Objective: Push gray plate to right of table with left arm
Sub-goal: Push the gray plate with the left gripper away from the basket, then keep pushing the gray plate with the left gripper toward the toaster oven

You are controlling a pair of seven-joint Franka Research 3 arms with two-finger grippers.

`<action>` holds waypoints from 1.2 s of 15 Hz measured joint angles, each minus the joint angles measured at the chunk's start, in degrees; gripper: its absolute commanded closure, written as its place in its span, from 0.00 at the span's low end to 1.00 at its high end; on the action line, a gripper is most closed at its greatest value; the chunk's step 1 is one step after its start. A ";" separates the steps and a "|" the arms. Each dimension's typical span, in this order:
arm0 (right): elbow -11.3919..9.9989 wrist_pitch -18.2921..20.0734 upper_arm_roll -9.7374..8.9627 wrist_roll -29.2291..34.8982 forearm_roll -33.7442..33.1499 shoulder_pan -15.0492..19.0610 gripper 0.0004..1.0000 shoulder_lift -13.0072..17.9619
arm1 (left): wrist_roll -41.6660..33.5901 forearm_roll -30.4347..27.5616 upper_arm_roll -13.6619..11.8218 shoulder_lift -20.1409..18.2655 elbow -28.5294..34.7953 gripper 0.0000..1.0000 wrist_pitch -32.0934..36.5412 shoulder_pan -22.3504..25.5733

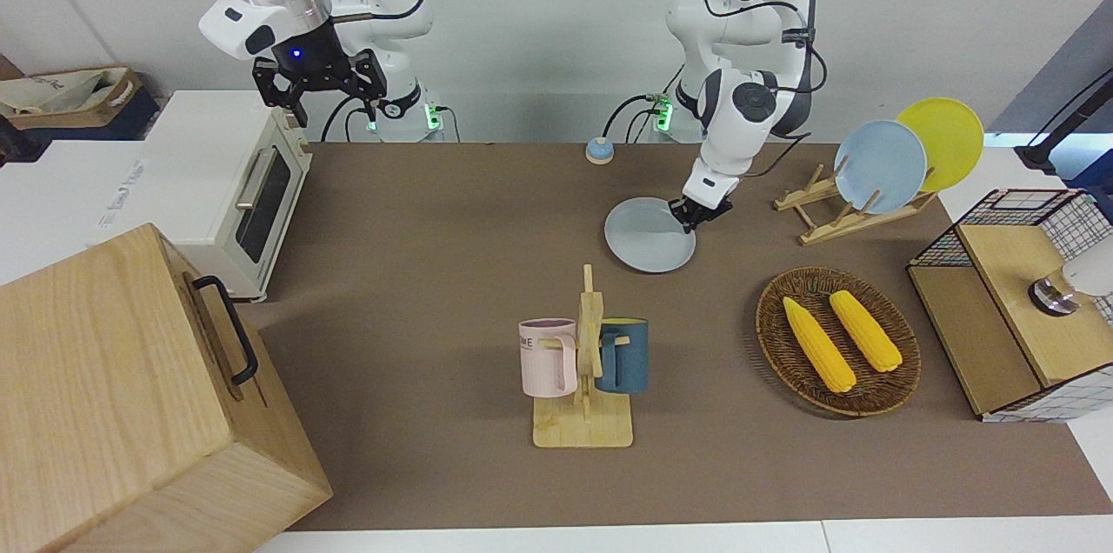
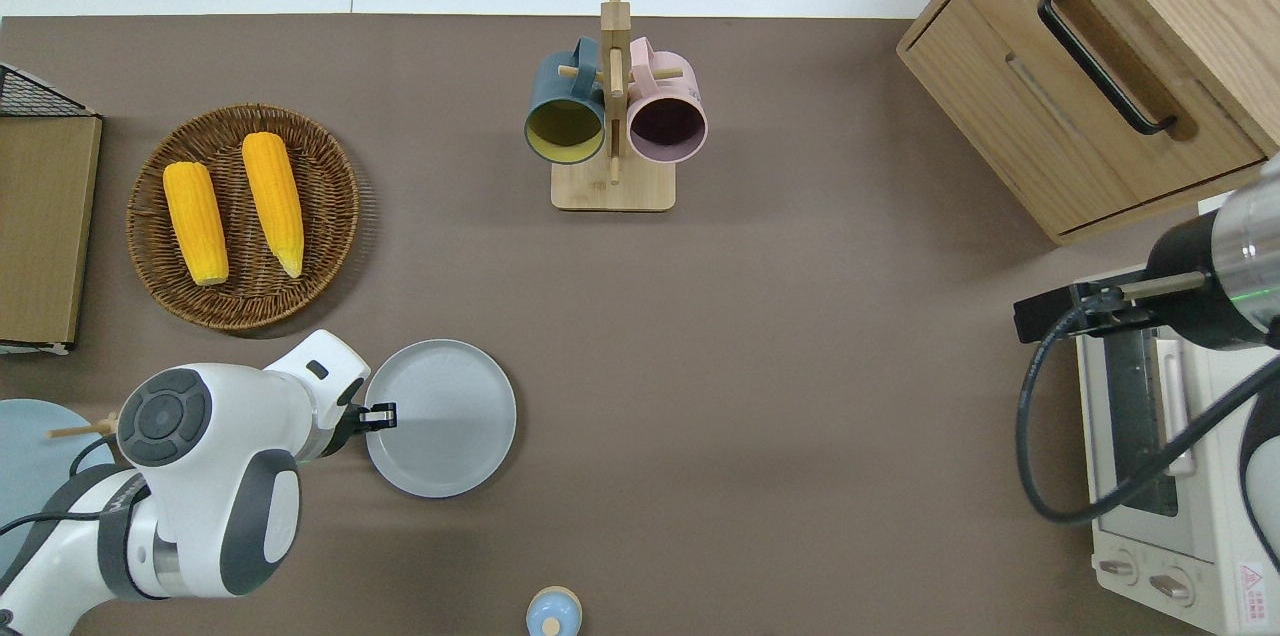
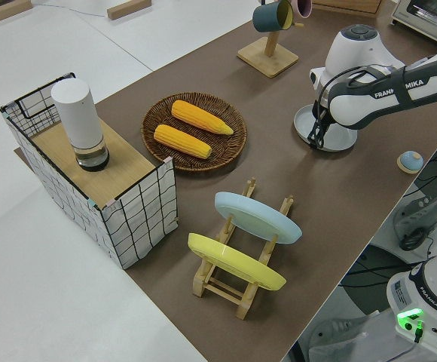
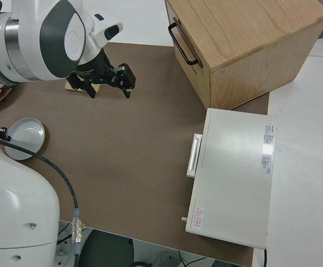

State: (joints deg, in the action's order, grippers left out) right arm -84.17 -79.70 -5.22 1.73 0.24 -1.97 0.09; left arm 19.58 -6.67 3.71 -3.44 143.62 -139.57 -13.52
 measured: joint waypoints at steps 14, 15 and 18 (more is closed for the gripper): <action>0.00 0.00 0.00 0.00 0.00 0.00 0.02 0.00 | 22.70 0.00 0.09 7.78 -8.95 1.00 -0.77 -15.38; 0.00 0.00 0.00 0.00 0.00 0.00 0.02 0.00 | 24.01 0.00 0.09 8.40 -9.76 1.00 -0.78 -16.08; 0.00 0.00 0.00 0.00 0.00 0.00 0.02 0.00 | 27.88 0.00 0.83 10.65 -12.59 1.00 -0.83 -17.77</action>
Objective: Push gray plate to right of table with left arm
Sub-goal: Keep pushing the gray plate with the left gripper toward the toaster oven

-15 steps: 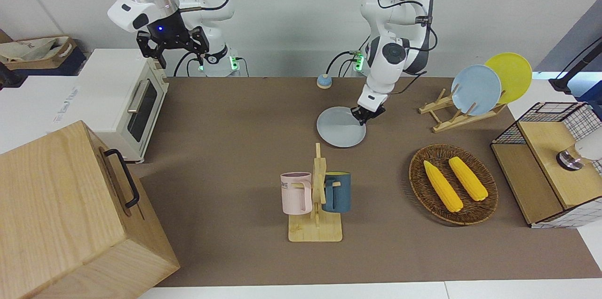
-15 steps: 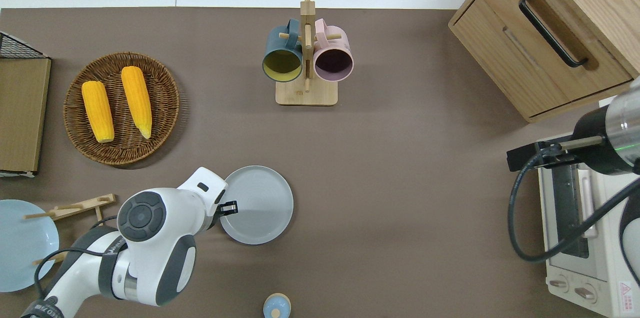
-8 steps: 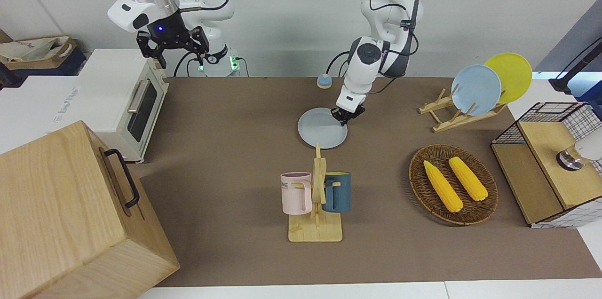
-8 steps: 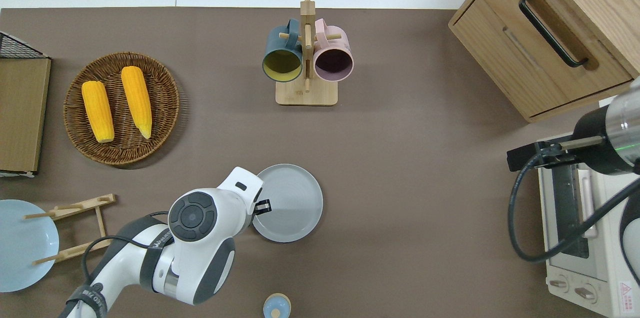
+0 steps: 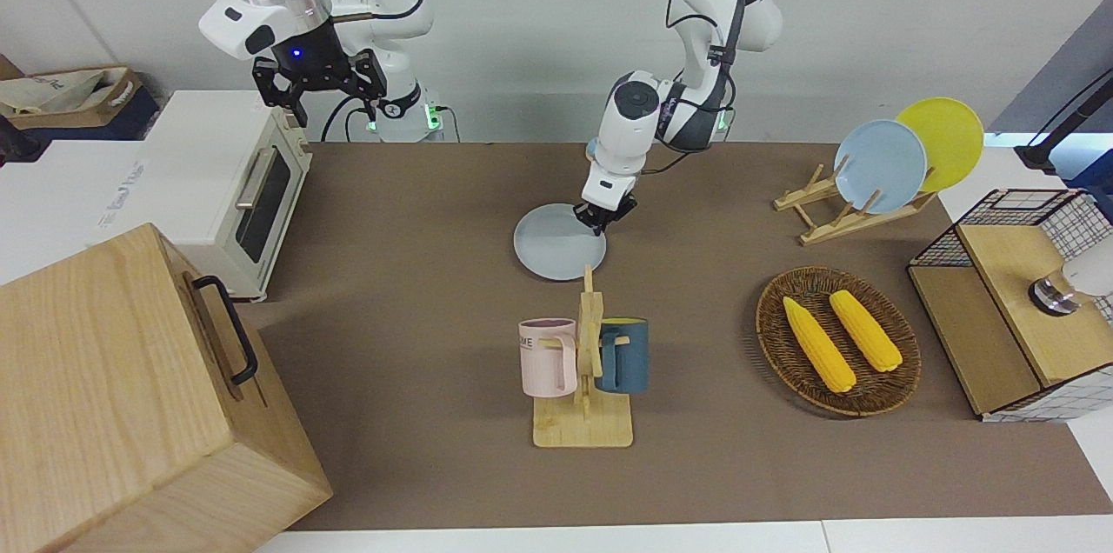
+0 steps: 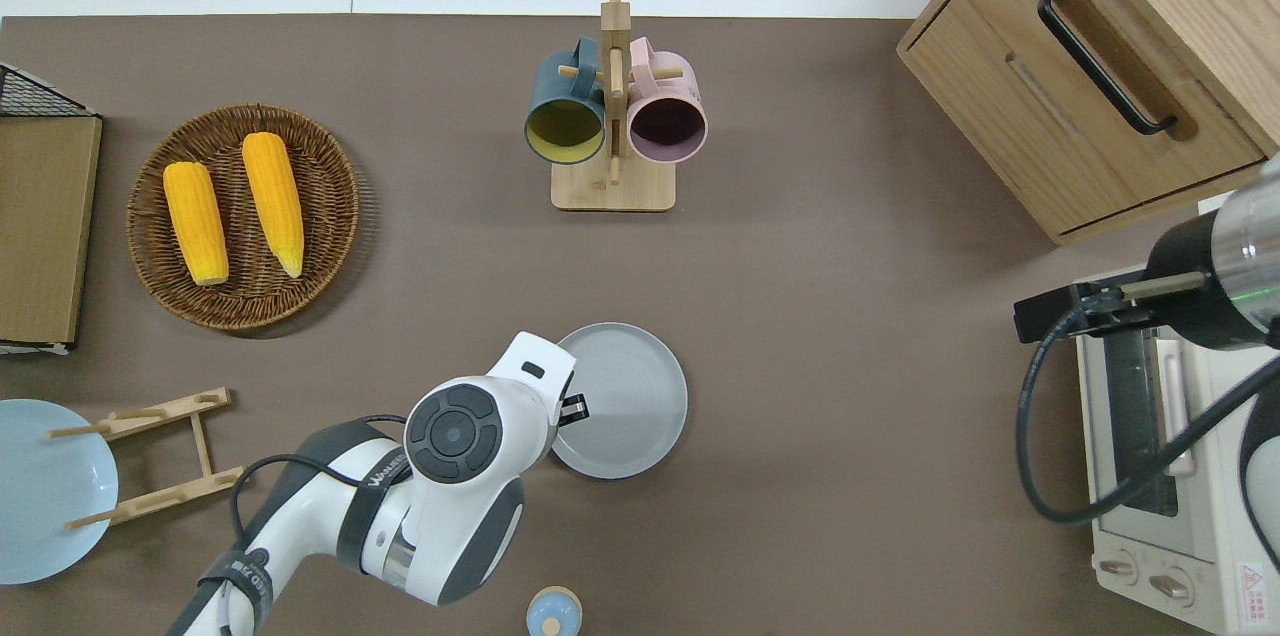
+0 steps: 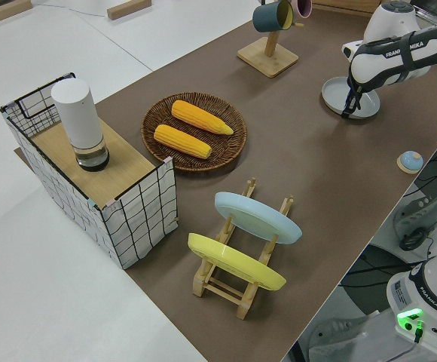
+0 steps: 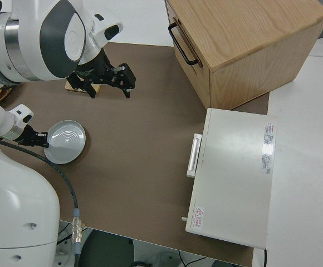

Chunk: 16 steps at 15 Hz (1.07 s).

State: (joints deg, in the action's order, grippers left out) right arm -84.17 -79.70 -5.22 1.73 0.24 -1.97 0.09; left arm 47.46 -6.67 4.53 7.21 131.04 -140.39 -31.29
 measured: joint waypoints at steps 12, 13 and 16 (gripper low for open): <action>0.00 0.00 0.00 0.00 0.00 0.00 0.02 0.00 | 8.74 0.02 3.40 6.73 -8.72 1.00 0.00 -2.67; 0.00 0.00 0.00 0.00 0.00 0.00 0.02 0.00 | 9.51 0.02 3.43 6.87 -8.90 1.00 0.00 -3.33; 0.00 0.00 0.00 0.00 0.00 0.00 0.02 0.00 | 12.20 0.02 3.47 7.17 -9.34 1.00 0.00 -5.90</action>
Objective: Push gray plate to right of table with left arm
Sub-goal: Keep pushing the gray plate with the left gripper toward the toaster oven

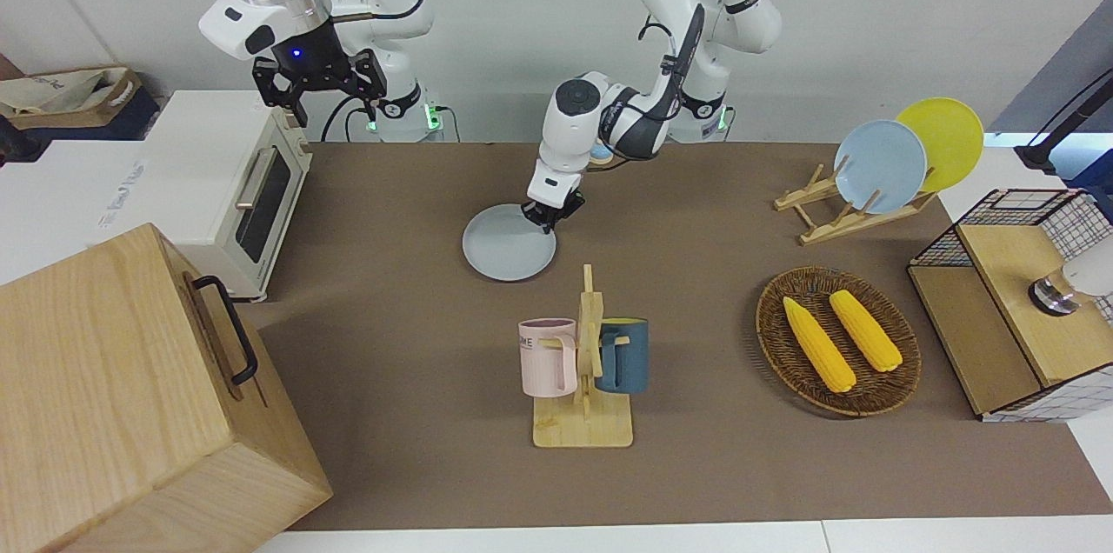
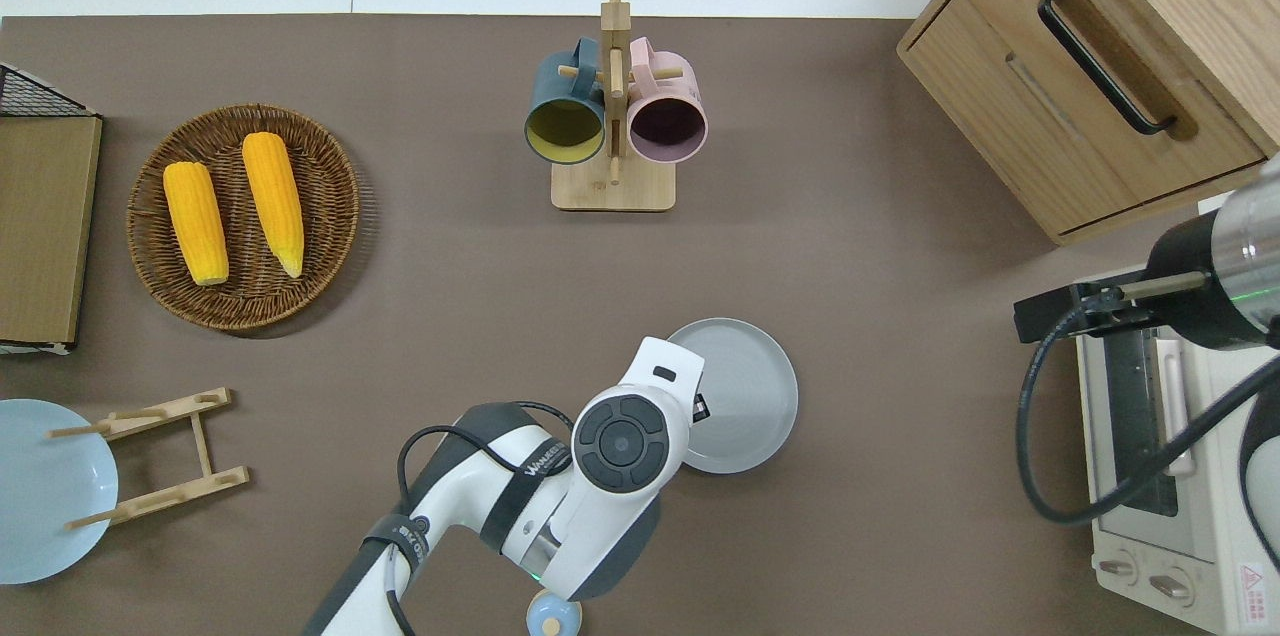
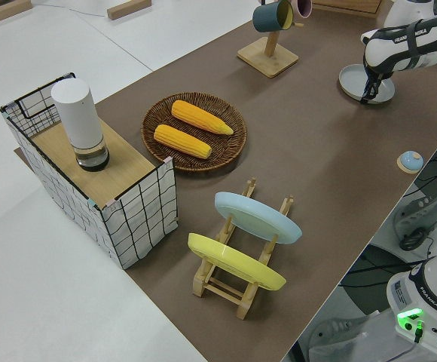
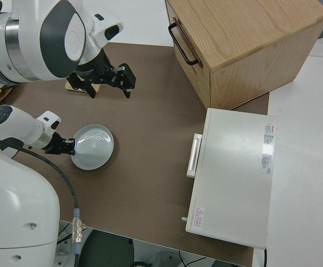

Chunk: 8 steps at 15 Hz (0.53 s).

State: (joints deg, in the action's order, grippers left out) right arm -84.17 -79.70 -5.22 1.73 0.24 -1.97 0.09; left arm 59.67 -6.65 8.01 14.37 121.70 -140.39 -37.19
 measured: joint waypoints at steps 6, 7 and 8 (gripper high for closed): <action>0.00 0.00 0.00 0.00 0.00 0.00 0.02 0.00 | 1.52 0.00 0.72 0.47 -0.61 1.00 0.00 -1.41; 0.00 0.00 0.00 0.00 0.00 0.00 0.02 0.00 | 1.61 0.00 0.80 0.57 -0.75 1.00 0.01 -1.52; 0.00 0.00 0.00 0.00 0.00 0.00 0.02 0.00 | 1.70 0.00 1.02 0.67 -0.91 1.00 0.02 -1.53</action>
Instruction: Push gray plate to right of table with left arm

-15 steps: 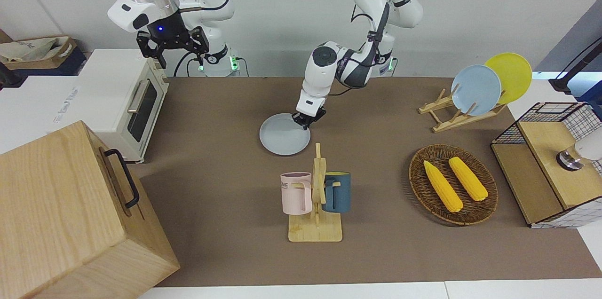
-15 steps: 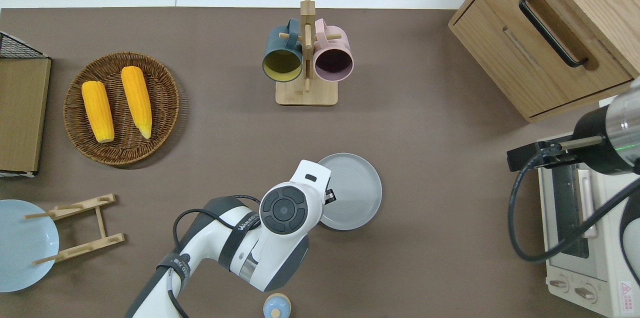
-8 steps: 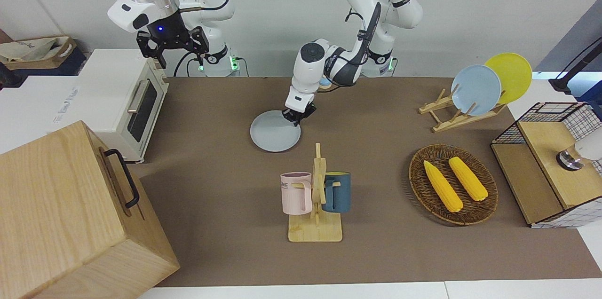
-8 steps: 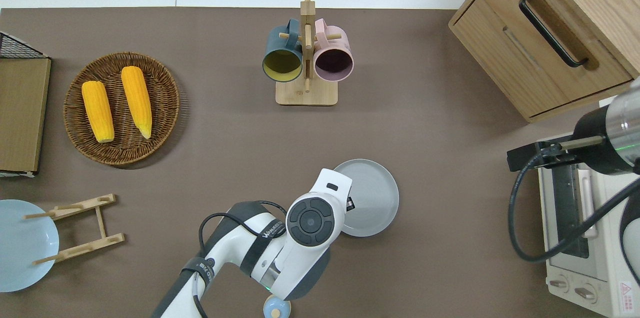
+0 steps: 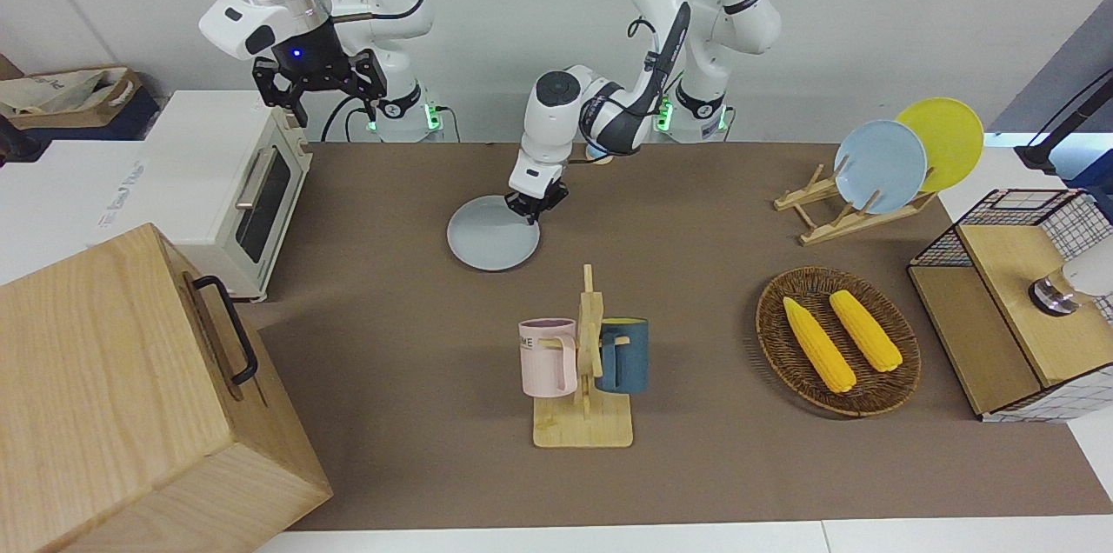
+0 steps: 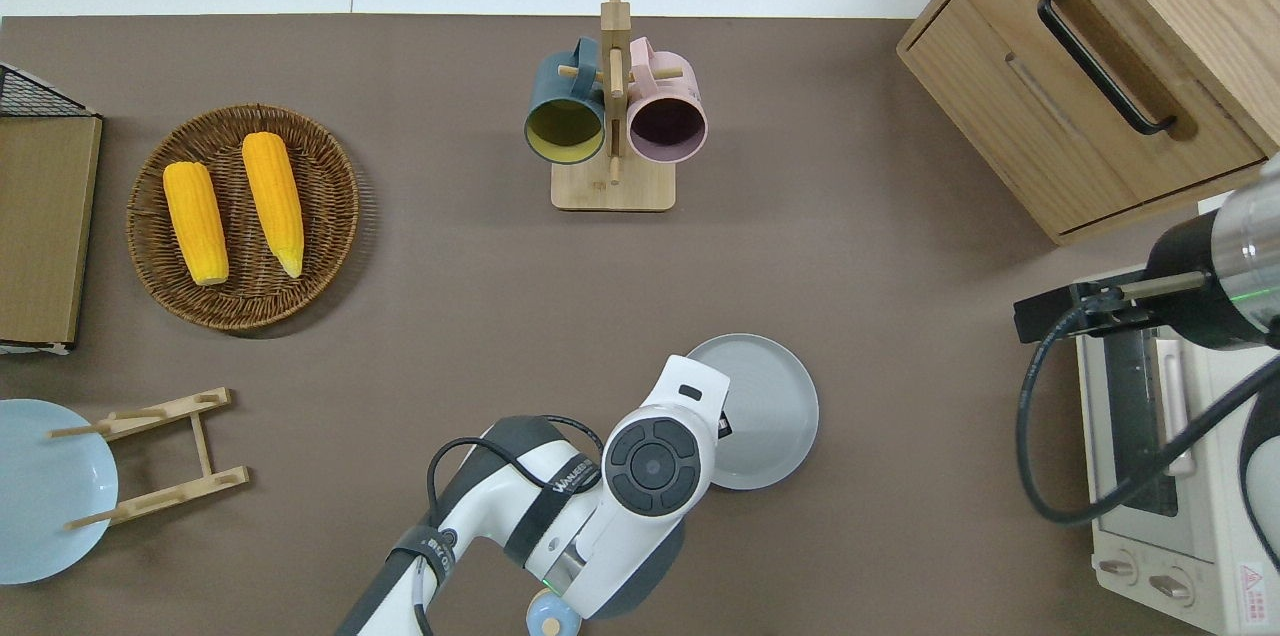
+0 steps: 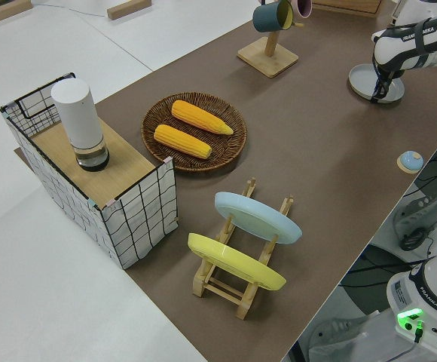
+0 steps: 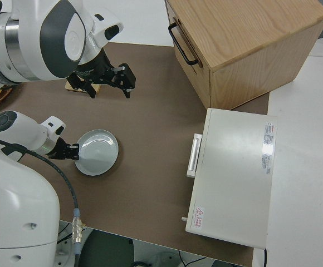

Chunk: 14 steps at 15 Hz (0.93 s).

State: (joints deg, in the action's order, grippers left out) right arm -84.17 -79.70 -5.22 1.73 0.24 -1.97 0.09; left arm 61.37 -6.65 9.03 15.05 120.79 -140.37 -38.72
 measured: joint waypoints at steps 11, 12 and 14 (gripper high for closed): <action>0.00 0.00 0.00 0.00 0.00 0.00 0.02 0.00 | 0.28 0.00 0.29 0.22 -0.58 0.00 1.74 -0.03; 0.00 0.00 0.00 0.00 0.00 0.00 0.02 0.00 | -0.41 0.00 0.33 0.22 -0.58 0.00 2.84 -0.03; 0.00 0.00 0.00 0.00 0.00 0.00 0.02 0.00 | -1.13 0.00 0.29 0.06 -0.68 0.00 3.69 -0.03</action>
State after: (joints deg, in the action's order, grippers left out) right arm -84.17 -79.70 -5.22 1.73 0.24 -1.97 0.09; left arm 60.24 -6.65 9.32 15.11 120.11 -136.68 -38.75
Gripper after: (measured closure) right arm 0.013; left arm 0.551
